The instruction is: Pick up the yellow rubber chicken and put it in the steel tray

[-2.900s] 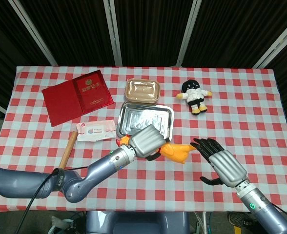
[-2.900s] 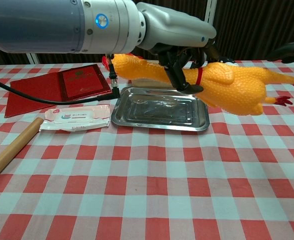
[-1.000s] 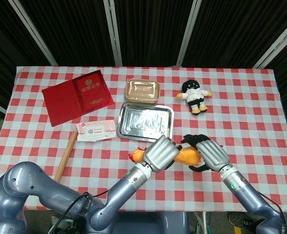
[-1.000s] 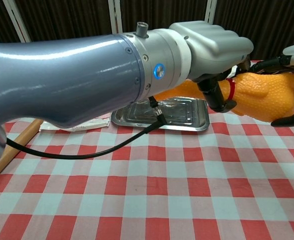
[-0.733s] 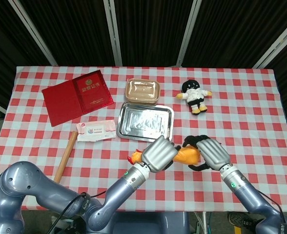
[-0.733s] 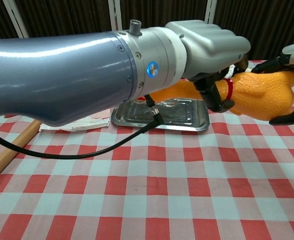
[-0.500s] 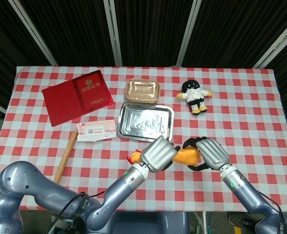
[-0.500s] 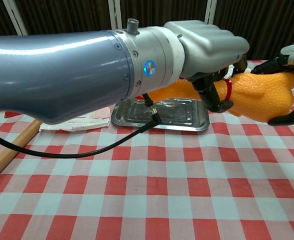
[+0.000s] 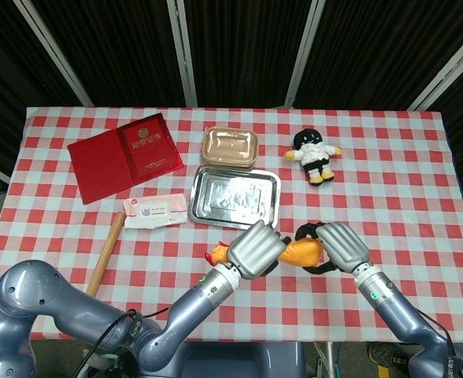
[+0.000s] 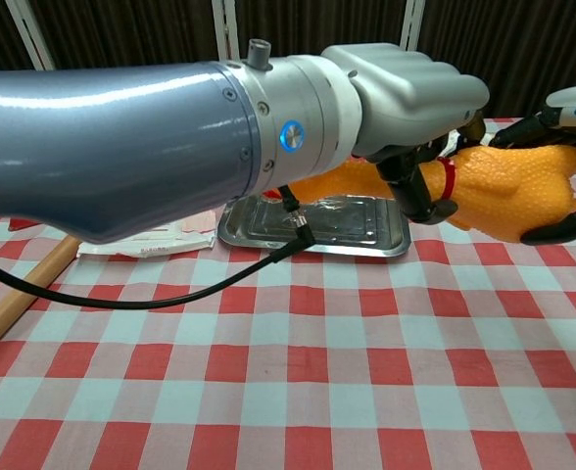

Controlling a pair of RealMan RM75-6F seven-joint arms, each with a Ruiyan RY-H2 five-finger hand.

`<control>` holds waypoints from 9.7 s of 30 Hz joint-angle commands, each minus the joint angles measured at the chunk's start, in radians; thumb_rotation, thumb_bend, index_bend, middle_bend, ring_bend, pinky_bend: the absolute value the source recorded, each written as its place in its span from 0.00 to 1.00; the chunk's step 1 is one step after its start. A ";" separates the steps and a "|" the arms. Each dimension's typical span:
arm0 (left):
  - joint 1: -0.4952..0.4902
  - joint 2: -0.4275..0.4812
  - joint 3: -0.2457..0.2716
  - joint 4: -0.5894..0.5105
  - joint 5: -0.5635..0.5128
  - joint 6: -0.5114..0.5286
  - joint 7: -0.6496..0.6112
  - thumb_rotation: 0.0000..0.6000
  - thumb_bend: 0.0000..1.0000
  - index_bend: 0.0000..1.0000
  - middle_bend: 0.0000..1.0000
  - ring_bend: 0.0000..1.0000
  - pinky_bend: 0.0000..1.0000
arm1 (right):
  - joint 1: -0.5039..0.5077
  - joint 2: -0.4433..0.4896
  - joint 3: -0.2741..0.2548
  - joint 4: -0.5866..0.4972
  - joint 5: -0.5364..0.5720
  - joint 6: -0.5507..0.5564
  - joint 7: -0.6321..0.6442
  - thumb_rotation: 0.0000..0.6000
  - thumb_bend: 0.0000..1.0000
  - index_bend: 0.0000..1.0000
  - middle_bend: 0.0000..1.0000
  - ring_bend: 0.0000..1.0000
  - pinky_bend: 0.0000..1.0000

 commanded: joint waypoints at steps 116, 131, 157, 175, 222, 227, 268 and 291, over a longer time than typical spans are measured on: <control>0.023 -0.077 0.000 0.110 0.072 0.032 0.061 1.00 0.67 0.55 0.62 0.55 0.62 | 0.017 0.098 -0.044 0.015 -0.023 -0.074 0.091 1.00 0.19 0.00 0.00 0.00 0.15; 0.026 -0.118 0.001 0.138 0.126 0.051 0.070 1.00 0.67 0.55 0.62 0.55 0.62 | 0.017 0.089 -0.036 0.016 -0.006 -0.061 0.088 1.00 0.19 0.23 0.24 0.26 0.30; 0.044 -0.138 -0.010 0.147 0.143 0.029 0.064 1.00 0.66 0.55 0.62 0.55 0.62 | 0.008 0.033 -0.015 0.041 0.036 0.003 0.047 1.00 0.57 1.00 0.91 0.97 0.91; 0.076 -0.115 0.000 0.137 0.178 0.023 0.036 1.00 0.66 0.55 0.62 0.55 0.62 | -0.006 0.091 -0.043 0.015 -0.021 -0.030 0.109 1.00 0.10 0.00 0.00 0.00 0.20; 0.317 0.067 0.123 0.432 0.370 -0.118 -0.465 1.00 0.60 0.51 0.59 0.53 0.55 | -0.147 0.103 -0.039 0.169 0.032 0.153 0.152 1.00 0.08 0.00 0.00 0.00 0.13; 0.318 -0.001 0.096 0.555 0.350 -0.150 -0.508 1.00 0.59 0.49 0.57 0.51 0.52 | -0.150 0.098 -0.035 0.175 0.023 0.157 0.155 1.00 0.08 0.00 0.00 0.00 0.13; 0.485 0.108 0.013 0.371 0.468 -0.030 -0.624 1.00 0.15 0.10 0.12 0.03 0.03 | -0.209 0.103 -0.015 0.220 0.003 0.198 0.203 1.00 0.08 0.00 0.00 0.00 0.13; 1.032 0.503 0.290 0.153 0.727 0.416 -0.880 1.00 0.15 0.21 0.16 0.06 0.04 | -0.316 -0.074 -0.038 0.307 -0.034 0.477 -0.110 1.00 0.09 0.00 0.00 0.00 0.12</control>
